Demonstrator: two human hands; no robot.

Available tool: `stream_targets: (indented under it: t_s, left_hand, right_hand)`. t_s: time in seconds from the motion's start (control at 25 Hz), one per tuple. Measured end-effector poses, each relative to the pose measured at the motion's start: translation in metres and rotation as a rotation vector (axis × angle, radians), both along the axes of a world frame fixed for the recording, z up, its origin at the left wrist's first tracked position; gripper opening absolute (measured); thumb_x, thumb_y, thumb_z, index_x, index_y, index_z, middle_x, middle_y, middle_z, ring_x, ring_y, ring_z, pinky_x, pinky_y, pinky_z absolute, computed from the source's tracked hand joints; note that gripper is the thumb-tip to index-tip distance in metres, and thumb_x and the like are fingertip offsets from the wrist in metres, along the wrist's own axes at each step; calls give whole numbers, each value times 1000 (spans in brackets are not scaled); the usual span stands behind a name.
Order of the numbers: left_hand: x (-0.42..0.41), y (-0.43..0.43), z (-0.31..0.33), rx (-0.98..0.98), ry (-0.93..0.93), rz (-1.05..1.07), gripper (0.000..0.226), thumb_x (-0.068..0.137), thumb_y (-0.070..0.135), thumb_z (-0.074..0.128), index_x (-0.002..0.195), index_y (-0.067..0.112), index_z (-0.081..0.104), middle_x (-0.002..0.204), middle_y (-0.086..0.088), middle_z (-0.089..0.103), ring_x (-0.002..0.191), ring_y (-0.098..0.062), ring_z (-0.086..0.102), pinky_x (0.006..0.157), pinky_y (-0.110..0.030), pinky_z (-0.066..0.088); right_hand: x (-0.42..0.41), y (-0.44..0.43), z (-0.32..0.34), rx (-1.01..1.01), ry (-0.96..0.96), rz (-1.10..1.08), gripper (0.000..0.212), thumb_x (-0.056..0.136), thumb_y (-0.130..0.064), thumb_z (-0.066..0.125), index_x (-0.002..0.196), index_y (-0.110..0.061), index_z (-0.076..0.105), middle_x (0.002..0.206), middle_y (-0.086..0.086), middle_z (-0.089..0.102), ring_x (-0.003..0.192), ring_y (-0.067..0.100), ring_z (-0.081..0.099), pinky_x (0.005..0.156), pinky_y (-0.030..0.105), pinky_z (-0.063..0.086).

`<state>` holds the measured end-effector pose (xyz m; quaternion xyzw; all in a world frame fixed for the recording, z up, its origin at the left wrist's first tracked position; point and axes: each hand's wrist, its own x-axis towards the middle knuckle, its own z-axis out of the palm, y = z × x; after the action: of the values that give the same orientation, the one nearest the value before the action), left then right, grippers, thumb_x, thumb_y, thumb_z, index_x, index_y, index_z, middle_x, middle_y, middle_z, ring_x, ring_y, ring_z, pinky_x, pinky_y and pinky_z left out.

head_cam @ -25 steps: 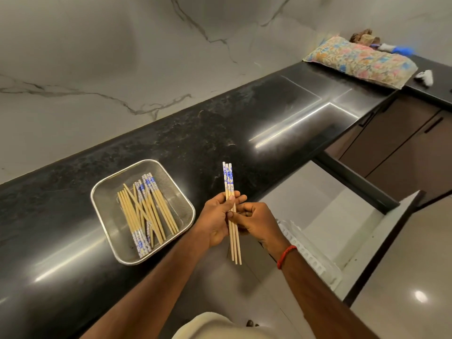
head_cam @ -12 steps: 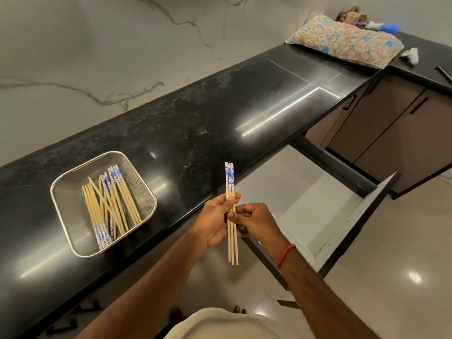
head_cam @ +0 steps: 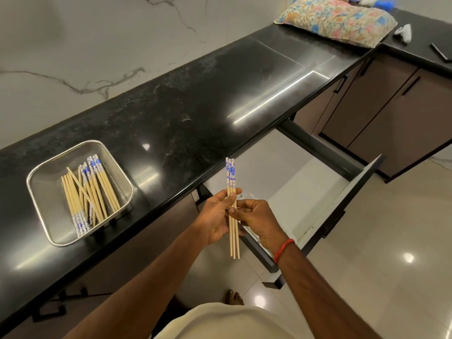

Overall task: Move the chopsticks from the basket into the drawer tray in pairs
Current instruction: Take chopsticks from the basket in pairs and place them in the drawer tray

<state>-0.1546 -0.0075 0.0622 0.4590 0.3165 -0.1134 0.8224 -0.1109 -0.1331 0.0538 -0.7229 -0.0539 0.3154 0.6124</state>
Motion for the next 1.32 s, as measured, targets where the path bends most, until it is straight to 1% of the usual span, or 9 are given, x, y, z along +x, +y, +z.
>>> stream_targets:
  t_s: [0.08, 0.2, 0.28, 0.36, 0.48, 0.6, 0.92, 1.08, 1.32]
  left_hand:
    - [-1, -6, -4, 10, 15, 6, 21, 102, 28, 58, 117, 21, 70, 94, -6, 72, 94, -26, 71, 82, -64, 58]
    - [-5, -8, -9, 47, 86, 51, 30, 99, 30, 63, 127, 21, 65, 134, -3, 62, 129, -29, 56, 97, -66, 48]
    - [-10, -7, -14, 64, 135, 73, 26, 99, 32, 62, 123, 22, 65, 139, 1, 58, 137, -31, 47, 97, -58, 47]
    - [-18, -5, -20, 64, 173, 82, 22, 99, 33, 63, 118, 22, 67, 135, 0, 61, 136, -32, 49, 94, -52, 48]
    - [-27, -4, -25, 72, 209, 67, 35, 98, 35, 62, 129, 19, 64, 138, -3, 63, 129, -29, 56, 92, -47, 49]
    - [-32, -5, -29, 74, 217, 58, 27, 100, 34, 59, 125, 22, 65, 138, -3, 64, 122, -26, 59, 94, -45, 49]
    - [-35, -5, -48, 78, 250, 73, 26, 102, 38, 56, 120, 22, 67, 123, 1, 73, 117, -22, 65, 89, -40, 53]
    - [-37, -4, -54, 88, 288, 94, 23, 100, 36, 59, 116, 22, 70, 116, 3, 76, 112, -21, 68, 79, -36, 53]
    - [-39, -1, -56, 104, 319, 126, 24, 100, 32, 60, 117, 20, 70, 114, 0, 78, 112, -23, 69, 83, -39, 53]
  right_hand:
    - [6, -10, -3, -12, -10, 9, 13, 86, -8, 74, 99, -10, 75, 75, -5, 77, 70, 9, 75, 61, 14, 55]
    - [20, -25, -7, -50, -45, 1, 16, 83, -5, 77, 93, -16, 76, 72, -8, 76, 65, 0, 72, 55, 7, 49]
    - [31, -33, -16, -115, -69, -21, 15, 80, -3, 78, 90, -14, 77, 72, -3, 76, 62, 1, 71, 57, 9, 50]
    - [42, -38, -28, -212, -90, -45, 16, 78, -5, 81, 93, -10, 77, 77, 4, 76, 68, 9, 72, 68, 19, 55]
    - [54, -45, -50, -405, -155, 2, 20, 78, -14, 83, 97, -11, 78, 83, 7, 77, 82, 20, 73, 84, 33, 57]
    - [62, -47, -72, -568, -190, 84, 15, 79, -20, 81, 94, -16, 79, 80, 6, 76, 80, 23, 73, 85, 39, 58]
    - [62, -41, -120, -944, -204, 285, 15, 83, -20, 74, 98, -18, 77, 92, 8, 73, 84, 29, 69, 77, 38, 57]
    - [61, -40, -137, -1000, -177, 354, 21, 85, -19, 70, 106, -14, 71, 103, 11, 70, 94, 32, 68, 84, 41, 57]
    - [57, -40, -154, -1003, -205, 411, 20, 85, -13, 64, 102, -10, 73, 102, 14, 71, 94, 33, 69, 85, 41, 57]
